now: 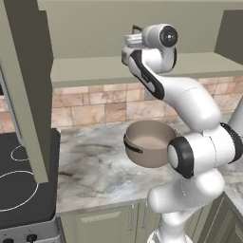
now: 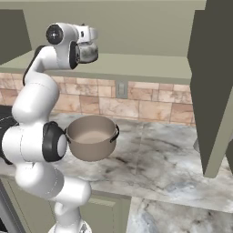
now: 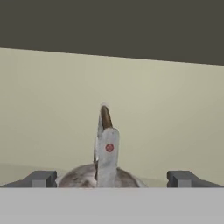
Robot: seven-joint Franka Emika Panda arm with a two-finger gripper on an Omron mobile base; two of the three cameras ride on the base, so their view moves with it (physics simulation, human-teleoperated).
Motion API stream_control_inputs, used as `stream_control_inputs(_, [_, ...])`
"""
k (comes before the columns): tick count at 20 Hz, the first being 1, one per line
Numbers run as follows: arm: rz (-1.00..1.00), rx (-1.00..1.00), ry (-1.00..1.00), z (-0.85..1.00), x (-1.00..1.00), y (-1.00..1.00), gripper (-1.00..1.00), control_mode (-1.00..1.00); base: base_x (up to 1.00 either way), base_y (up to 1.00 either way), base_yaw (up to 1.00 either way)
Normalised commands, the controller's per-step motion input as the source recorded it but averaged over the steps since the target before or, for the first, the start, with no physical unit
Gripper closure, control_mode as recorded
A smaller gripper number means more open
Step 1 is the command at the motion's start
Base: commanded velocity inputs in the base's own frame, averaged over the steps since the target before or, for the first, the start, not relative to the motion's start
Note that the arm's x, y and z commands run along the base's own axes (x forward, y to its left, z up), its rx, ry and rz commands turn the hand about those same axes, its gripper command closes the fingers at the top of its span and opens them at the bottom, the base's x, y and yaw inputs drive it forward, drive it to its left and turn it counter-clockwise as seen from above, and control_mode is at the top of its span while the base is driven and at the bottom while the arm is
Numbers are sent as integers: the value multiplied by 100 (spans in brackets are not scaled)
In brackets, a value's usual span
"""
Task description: Pick the kettle from the cabinet and place it on a stove burner. Then pick the pot from the counter and place it on another stove burner. Finally, turn both burners on.
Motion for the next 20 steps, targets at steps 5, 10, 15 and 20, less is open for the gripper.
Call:
stream_control_inputs(5, [0,0,0,0,19,0,-100,-100,0,0,0])
stream_control_inputs(10, [0,0,2,0,17,5,100,-100,0,0,0])
stream_control_inputs(15, [0,0,3,0,0,1,100,-100,0,0,0])
stream_control_inputs(20, [0,0,1,-2,0,0,100,-100,0,0,0])
